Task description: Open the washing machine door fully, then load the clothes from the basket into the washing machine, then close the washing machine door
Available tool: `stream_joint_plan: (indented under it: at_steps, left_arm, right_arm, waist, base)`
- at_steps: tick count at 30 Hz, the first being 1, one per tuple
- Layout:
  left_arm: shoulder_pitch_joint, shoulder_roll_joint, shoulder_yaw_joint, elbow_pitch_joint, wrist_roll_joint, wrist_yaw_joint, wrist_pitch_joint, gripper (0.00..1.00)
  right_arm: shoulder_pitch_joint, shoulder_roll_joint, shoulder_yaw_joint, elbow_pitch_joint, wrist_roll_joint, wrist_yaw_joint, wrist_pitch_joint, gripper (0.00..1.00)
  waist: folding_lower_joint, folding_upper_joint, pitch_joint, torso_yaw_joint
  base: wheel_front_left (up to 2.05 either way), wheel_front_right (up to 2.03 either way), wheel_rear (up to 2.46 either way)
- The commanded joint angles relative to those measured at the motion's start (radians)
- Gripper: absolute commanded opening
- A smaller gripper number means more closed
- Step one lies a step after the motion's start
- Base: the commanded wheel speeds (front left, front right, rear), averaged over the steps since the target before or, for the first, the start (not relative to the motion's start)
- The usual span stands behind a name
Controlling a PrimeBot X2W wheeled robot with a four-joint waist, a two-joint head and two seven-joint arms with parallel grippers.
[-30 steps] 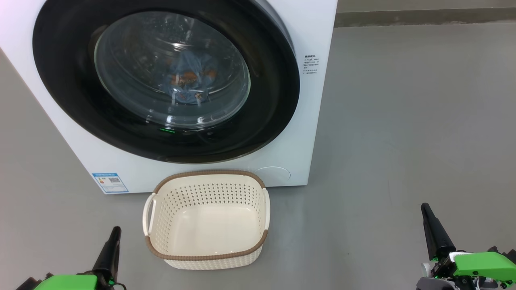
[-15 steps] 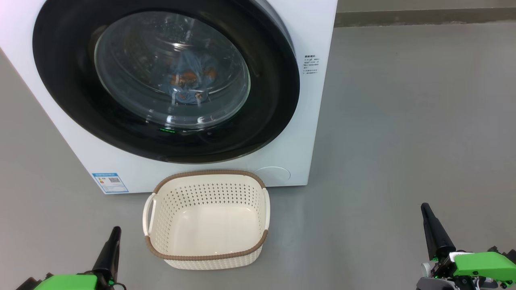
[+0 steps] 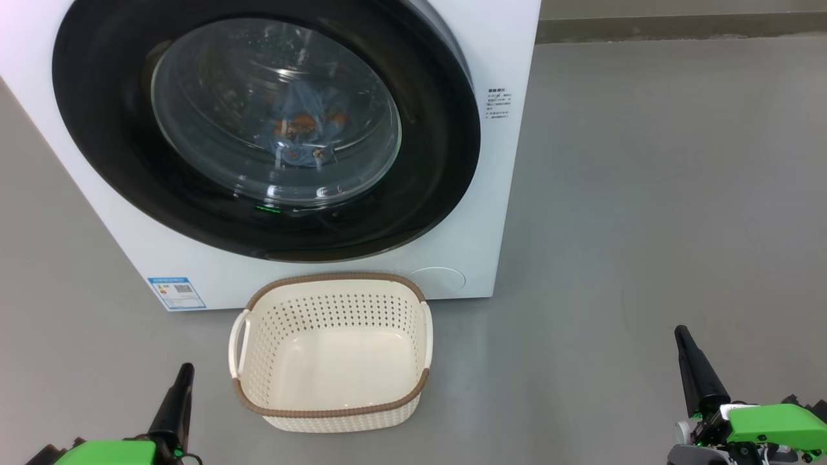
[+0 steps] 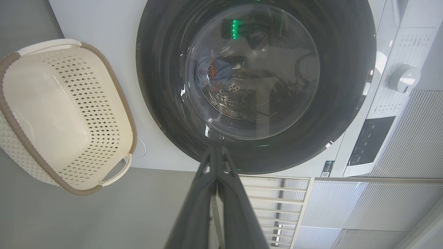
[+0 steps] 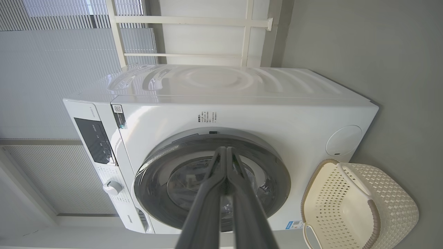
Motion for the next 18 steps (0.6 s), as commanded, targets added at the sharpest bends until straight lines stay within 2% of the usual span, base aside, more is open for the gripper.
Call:
stream_joint_plan:
  at_steps: [1, 18]
  left_arm:
    - [-0.048, 0.013, 0.035, -0.017, -0.008, -0.003, 0.007, 0.00]
    - [-0.048, 0.013, 0.035, -0.017, -0.008, -0.003, 0.007, 0.00]
  right_arm:
    - [-0.034, -0.004, 0.022, -0.029, 0.003, 0.002, 0.008, 0.00]
    - [-0.034, -0.004, 0.022, -0.029, 0.003, 0.002, 0.008, 0.00]
  waist:
    - [0.0000, 0.0000, 0.000, 0.000]
    - [0.0000, 0.0000, 0.000, 0.000]
  base:
    - [0.00, 0.00, 0.00]
    - [0.00, 0.00, 0.00]
